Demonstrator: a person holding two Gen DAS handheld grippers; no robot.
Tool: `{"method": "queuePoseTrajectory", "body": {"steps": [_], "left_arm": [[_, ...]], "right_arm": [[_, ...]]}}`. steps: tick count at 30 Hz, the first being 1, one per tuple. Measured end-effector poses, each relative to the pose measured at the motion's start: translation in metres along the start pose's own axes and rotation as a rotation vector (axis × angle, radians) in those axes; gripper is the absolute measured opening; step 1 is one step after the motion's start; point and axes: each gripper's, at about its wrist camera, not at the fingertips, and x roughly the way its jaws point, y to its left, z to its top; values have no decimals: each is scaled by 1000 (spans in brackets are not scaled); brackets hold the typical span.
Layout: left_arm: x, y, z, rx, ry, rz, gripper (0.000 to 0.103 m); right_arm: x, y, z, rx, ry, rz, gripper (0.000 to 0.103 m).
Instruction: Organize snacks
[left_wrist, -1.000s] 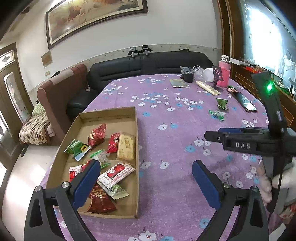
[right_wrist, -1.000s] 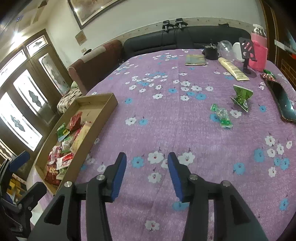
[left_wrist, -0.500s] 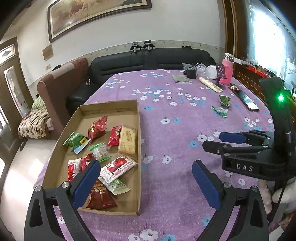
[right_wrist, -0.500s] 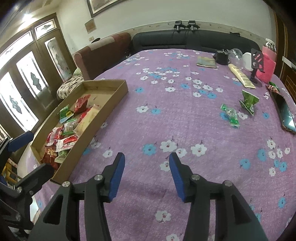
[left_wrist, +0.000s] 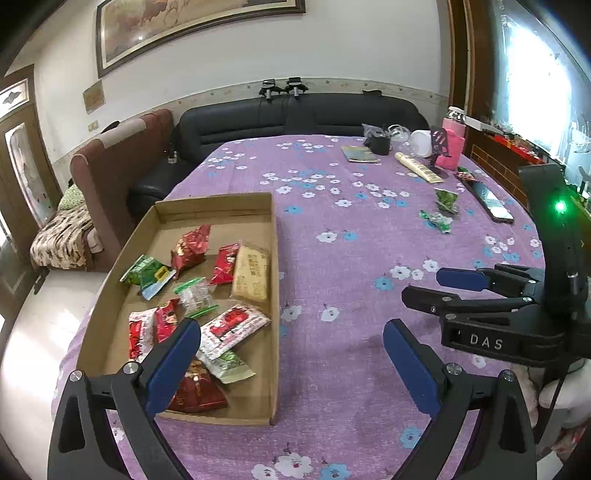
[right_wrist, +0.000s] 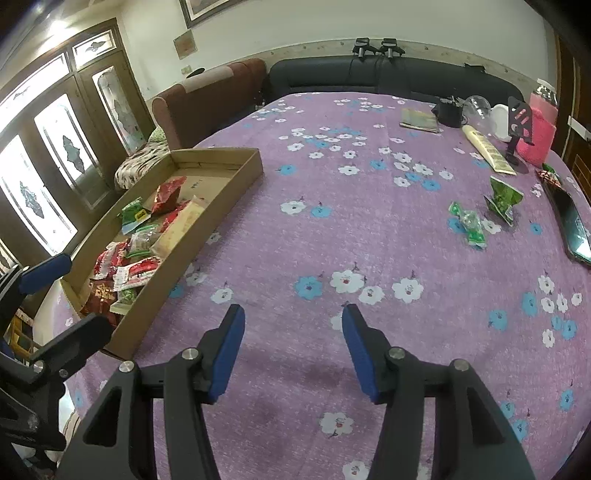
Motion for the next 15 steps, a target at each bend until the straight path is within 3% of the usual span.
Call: {"method": "queuePoseTrajectory", "body": {"steps": [5,10,15], "left_arm": [[-5,-11,11,21,-11,-73,100],[6,-32,20,35,15,-185,100],[34,-57,20,42,77,-244,100]], "right_arm": [[-24,-34,3,52,-51,-42,54],[-58,-113,4,180,-100,-195,57],[-69,-173,3,289,-100,-279,57]]}}
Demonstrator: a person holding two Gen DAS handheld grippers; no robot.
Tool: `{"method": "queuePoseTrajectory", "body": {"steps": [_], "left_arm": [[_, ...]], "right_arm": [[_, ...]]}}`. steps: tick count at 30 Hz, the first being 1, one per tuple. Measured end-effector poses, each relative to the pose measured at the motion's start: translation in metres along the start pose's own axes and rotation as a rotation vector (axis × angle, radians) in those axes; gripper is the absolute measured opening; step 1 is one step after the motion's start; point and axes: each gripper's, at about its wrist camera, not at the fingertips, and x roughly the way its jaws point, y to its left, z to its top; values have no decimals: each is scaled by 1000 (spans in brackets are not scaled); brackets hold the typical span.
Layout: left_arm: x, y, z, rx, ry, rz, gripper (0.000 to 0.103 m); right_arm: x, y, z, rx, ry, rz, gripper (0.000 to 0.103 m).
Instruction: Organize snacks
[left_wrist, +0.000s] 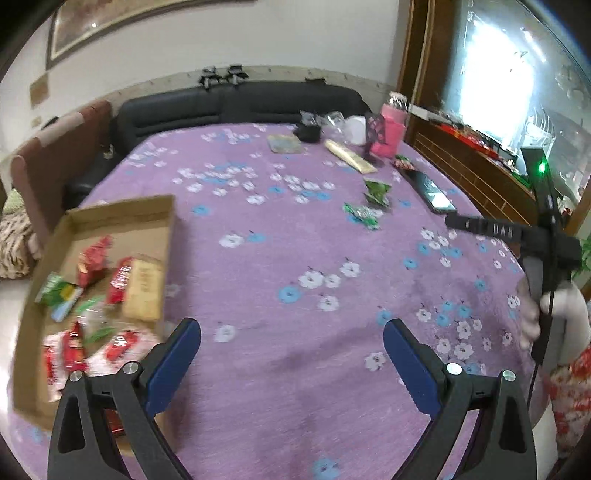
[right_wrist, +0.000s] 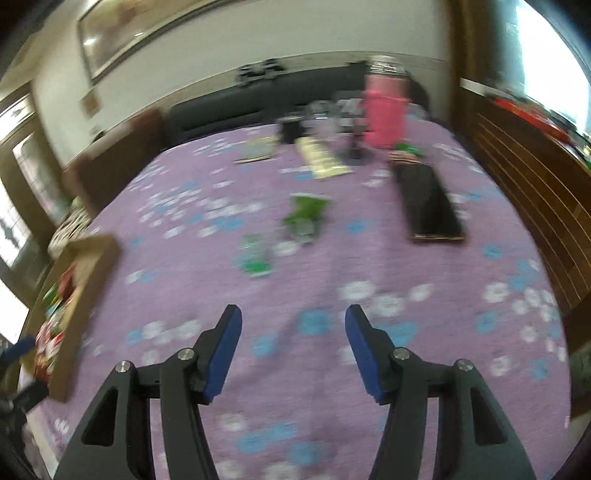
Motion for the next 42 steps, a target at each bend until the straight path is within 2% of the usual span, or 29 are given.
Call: {"method": "queuePoseTrajectory", "body": {"steps": [2,6,13,15,21,23,25,27,33,38,42], "left_arm": [[11,-4,-1,-3,30,-16,100],[27,-12,-3,11,55,0,100],[46,-6,-8,-25,73,27,100],[43,-4,-10,-29,59,33,100],[13,1,-10,-51,-66,71,102],[8,6,-13,-77,-74,21,102],[10,11,-16,-104,-52,-10,102],[18,12,-19,-106,-2,23,102],[27,12,-25,-102,46,59,102],[37,14,-32,-121,103,62,102],[39,12,-34,-117,112,66,102]], "right_arm": [[5,-10,4,24,6,-4,57],[20,-19,12,99,23,51,57],[35,15,-2,87,46,120,57],[30,25,-10,72,33,122,57],[3,41,-32,28,-34,106,58],[-3,43,-37,9,-41,92,58],[-9,43,-40,-9,-49,77,58],[-13,43,-43,-22,-54,63,58],[-17,35,-47,-21,-43,37,59],[-15,30,-54,-4,-24,47,60],[-12,30,-58,-6,-13,55,60]]}}
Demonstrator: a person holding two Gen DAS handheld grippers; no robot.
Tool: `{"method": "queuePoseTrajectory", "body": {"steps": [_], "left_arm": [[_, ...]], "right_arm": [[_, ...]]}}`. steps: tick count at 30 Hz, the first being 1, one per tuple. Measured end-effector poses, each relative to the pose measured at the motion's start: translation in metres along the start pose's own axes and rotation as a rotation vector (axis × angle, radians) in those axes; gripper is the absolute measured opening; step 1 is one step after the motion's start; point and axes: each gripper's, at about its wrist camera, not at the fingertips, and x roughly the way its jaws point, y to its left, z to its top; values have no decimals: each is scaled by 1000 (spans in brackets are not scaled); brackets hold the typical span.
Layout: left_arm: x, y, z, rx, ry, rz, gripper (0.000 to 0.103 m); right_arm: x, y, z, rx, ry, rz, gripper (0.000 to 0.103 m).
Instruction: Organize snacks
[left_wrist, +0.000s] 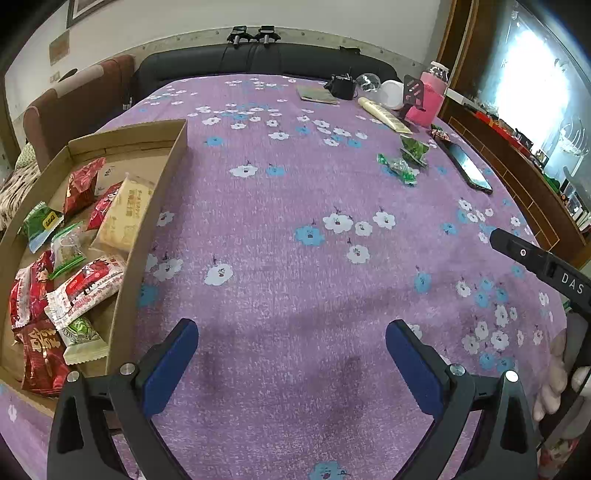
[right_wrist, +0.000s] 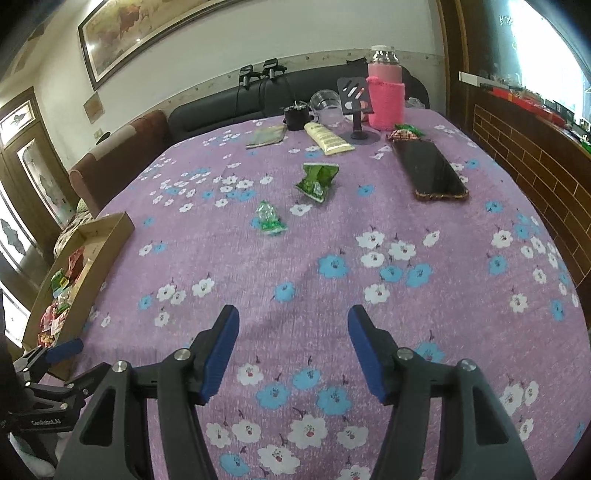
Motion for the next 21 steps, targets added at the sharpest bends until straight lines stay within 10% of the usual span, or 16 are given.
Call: {"method": "queuePoseTrajectory", "body": {"steps": [21], "left_arm": [[22,-16,-2,82,84,101,102]], "right_arm": [[9,-9,-7,28,18,21,61]]}}
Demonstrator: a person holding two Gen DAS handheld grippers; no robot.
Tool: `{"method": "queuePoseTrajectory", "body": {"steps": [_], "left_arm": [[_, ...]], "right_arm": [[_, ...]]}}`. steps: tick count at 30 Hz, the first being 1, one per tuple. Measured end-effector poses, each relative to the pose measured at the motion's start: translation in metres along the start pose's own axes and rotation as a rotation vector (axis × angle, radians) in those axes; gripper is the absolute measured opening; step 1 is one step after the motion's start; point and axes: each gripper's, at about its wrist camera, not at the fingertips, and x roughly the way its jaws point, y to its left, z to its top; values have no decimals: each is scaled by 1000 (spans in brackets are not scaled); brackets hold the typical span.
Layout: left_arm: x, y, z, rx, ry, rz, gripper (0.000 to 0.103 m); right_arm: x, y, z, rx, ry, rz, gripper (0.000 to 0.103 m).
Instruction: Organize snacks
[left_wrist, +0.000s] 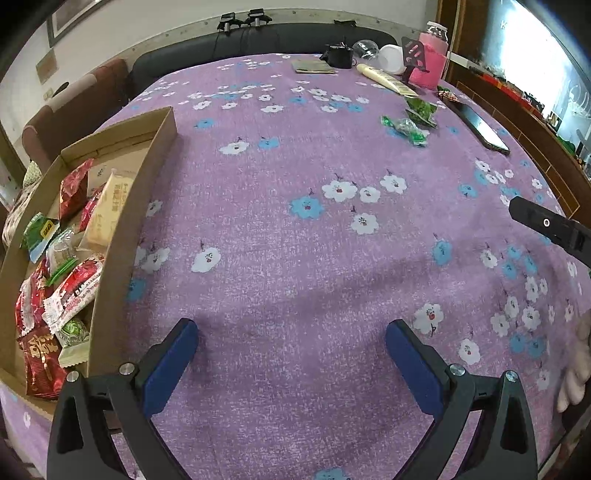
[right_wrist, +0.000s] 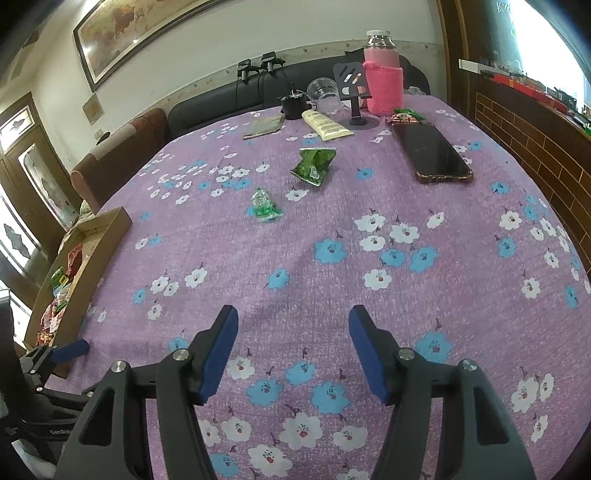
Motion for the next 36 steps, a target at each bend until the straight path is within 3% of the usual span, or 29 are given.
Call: {"method": "queuePoseTrajectory", "body": {"steps": [7,13,16,17,20,24,27,30,32,36], "left_arm": [[1,0,2,4,3,-1,103],[2,-2,4,22,13,-15,103],[-10,2,-3,-18,-4,-88,101],[-18,4,-4,-34,-21,-119,96],[-76,7,-4,-26,-188,-154,85],[-192,14,10,50,-484,-166,86],[-264,20,40,100,-605,-110,87],[-317,27,82,105,-684,-53,99],[-335,29,111,100,-701,-22,103],[-334,28,164,100,-682,22,103]], "right_arm": [[-8,-2,0,0,-14,0,61],[-44,1,6,-33,-73,-20,62],[-78,3,14,-53,-134,-32,62],[-91,4,16,-61,-159,-38,62],[-128,7,24,-97,-226,-63,66],[-193,12,47,-143,-336,-78,68],[-244,17,80,-163,-409,-79,74],[-283,25,120,-189,-486,-122,83],[-294,32,149,-216,-505,-155,88],[-266,38,188,-229,-440,-181,89]]}}
